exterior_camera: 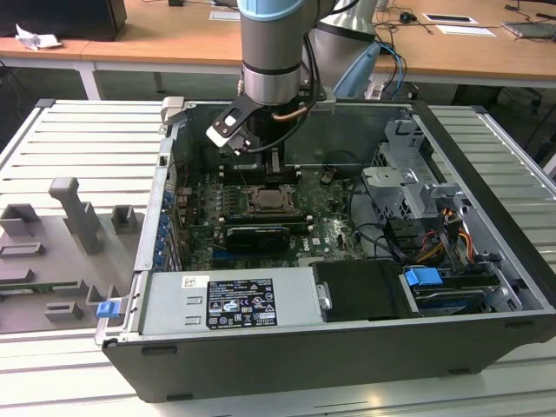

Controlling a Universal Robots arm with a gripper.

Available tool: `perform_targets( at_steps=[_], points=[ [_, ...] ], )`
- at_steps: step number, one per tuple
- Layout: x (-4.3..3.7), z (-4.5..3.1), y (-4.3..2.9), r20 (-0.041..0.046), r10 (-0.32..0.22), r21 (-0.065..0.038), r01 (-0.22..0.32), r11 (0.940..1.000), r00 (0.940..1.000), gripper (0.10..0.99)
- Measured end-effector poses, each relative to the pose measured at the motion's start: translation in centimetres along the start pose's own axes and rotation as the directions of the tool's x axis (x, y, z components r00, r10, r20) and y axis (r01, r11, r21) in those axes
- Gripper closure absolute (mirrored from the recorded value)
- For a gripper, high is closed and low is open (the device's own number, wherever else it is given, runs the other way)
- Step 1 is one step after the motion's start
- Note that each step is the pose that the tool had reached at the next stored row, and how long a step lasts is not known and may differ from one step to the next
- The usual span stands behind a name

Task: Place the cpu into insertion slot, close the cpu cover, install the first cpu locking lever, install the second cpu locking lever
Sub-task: 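Install the first cpu locking lever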

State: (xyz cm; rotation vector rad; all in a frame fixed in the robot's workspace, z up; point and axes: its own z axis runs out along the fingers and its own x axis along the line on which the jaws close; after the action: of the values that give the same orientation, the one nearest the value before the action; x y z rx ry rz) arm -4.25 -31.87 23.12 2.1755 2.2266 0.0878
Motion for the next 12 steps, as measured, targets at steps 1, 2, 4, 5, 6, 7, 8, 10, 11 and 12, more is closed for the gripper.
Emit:
perform_targets(
  at_steps=[1, 2, 4, 5, 6, 7, 8, 10, 11, 12],
  points=[
    [0.00, -0.10, 0.01, 0.0000, 0.000, 0.000, 0.000, 1.0000, 1.0000, 0.980],
    [0.00, -0.19, 0.01, 0.0000, 0.000, 0.000, 0.000, 1.0000, 1.0000, 0.980],
    [0.01, -0.26, 0.02, 0.0000, 0.000, 0.000, 0.000, 1.0000, 1.0000, 0.980],
    [0.01, -0.31, 0.02, 0.0000, 0.000, 0.000, 0.000, 1.0000, 1.0000, 0.980],
    [0.01, -0.33, 0.02, 0.0000, 0.000, 0.000, 0.000, 1.0000, 1.0000, 0.980],
    [0.01, -0.43, 0.03, 0.0001, 0.000, 0.000, 0.000, 1.0000, 1.0000, 0.980],
    [0.01, -0.51, 0.03, 0.0001, 0.000, 0.000, 0.000, 1.0000, 1.0000, 0.980],
    [0.01, -0.60, 0.04, 0.0001, 0.000, 0.000, 0.000, 1.0000, 1.0000, 0.980],
    [0.02, -0.62, 0.04, -0.0002, 0.000, 0.000, 0.000, 1.0000, 1.0000, 0.980],
    [0.02, -0.64, 0.04, -0.0002, 0.000, 0.000, 0.000, 1.0000, 1.0000, 0.980]
  ],
)
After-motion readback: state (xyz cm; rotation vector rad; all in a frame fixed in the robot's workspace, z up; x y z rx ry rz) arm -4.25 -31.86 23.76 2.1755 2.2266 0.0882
